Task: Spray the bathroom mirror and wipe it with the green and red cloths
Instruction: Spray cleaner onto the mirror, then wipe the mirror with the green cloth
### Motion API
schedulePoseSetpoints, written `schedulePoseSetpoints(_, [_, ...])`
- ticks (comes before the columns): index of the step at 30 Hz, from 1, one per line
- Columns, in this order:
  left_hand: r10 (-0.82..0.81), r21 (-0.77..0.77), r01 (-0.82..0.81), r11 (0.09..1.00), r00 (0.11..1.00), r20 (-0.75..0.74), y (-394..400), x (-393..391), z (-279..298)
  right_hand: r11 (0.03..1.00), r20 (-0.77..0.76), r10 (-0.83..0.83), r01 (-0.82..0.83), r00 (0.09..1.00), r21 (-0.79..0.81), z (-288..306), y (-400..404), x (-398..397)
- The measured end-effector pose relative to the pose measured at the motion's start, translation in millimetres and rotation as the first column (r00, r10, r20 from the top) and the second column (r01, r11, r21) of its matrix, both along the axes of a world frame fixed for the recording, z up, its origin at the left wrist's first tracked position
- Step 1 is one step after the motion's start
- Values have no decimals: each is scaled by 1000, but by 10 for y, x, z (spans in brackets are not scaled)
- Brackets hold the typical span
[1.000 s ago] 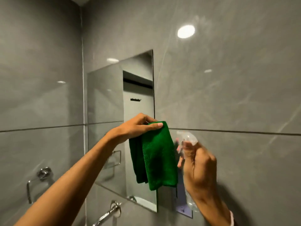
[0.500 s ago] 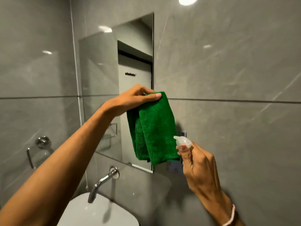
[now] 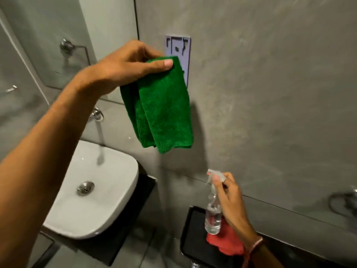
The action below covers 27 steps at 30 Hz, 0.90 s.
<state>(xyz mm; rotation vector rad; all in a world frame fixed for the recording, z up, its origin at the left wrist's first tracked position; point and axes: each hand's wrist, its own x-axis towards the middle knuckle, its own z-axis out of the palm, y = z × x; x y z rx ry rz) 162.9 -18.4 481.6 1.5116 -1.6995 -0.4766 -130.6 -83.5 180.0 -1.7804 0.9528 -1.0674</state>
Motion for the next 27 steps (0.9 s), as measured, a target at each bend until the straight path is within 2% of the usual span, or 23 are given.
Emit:
schedulePoseSetpoints(4, [11,77,-6,997,997,-73,16,-63,-632,975,-115,8,18,993,221,-742,-6,-136])
schedulePoseSetpoints(10, [17,196,22,980,981,-194,96,-43,-1294,964,-258,-14,81,966,252,-1274,-223,-48])
schedulePoseSetpoints(14, [18,251,32,967,981,-192,89,4,-1475,959,-377,63,49,924,280,-1559,-314,-28])
schedulePoseSetpoints(16, [13,272,32,962,987,-160,63,21,-1509,955,-454,107,36,885,295,-1626,-324,-25])
schedulePoseSetpoints(18, [12,286,30,958,989,-146,39,26,-1480,969,-498,145,-22,855,245,-1573,-354,-2])
schedulePoseSetpoints(21, [-14,294,40,955,996,-93,30,5,-1329,985,-573,144,-62,807,161,-1207,-368,141])
schedulePoseSetpoints(22, [-35,301,55,952,997,-73,44,-3,-1228,988,-516,125,-58,847,143,-982,-367,241])
schedulePoseSetpoints(24, [-73,289,79,954,997,-31,69,-23,-987,975,-208,134,-92,969,201,-321,-360,504])
schedulePoseSetpoints(25, [-81,273,77,959,997,1,89,-35,-833,959,-62,208,-191,976,211,112,-339,666])
schedulePoseSetpoints(27, [-79,228,64,971,995,57,127,-57,-479,879,108,459,-469,882,89,984,-282,943])
